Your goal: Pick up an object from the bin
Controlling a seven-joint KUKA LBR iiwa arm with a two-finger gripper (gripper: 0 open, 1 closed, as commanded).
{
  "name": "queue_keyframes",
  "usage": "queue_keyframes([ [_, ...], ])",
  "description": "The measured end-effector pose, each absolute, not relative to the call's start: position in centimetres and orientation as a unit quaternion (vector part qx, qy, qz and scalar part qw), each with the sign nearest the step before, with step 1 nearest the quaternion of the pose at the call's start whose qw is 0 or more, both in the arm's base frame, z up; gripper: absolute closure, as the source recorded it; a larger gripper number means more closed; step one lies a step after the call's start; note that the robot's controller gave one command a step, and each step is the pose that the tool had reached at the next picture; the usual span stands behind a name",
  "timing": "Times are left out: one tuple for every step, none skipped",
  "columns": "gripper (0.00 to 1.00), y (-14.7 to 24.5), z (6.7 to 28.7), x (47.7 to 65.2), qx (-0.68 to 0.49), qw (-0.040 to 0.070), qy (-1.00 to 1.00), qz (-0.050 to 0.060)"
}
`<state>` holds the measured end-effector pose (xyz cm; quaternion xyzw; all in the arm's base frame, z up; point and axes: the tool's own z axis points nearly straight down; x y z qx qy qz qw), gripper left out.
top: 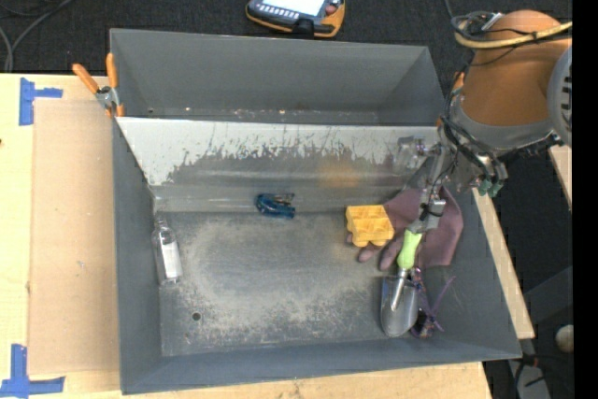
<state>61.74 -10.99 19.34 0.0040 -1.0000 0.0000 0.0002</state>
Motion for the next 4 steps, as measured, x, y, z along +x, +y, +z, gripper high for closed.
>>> queue_keyframes([
  [0.0, -11.0, 19.3, 61.7, 0.004, 0.0, -1.0, 0.0],
  [0.0, -7.9, 14.0, 60.1, -0.082, 0.003, -0.997, -0.001],
  [0.0, -3.2, 12.4, 59.6, -0.112, 0.001, -0.994, -0.002],
  [1.0, -6.7, 11.3, 59.7, -0.072, 0.002, -0.997, 0.0],
])
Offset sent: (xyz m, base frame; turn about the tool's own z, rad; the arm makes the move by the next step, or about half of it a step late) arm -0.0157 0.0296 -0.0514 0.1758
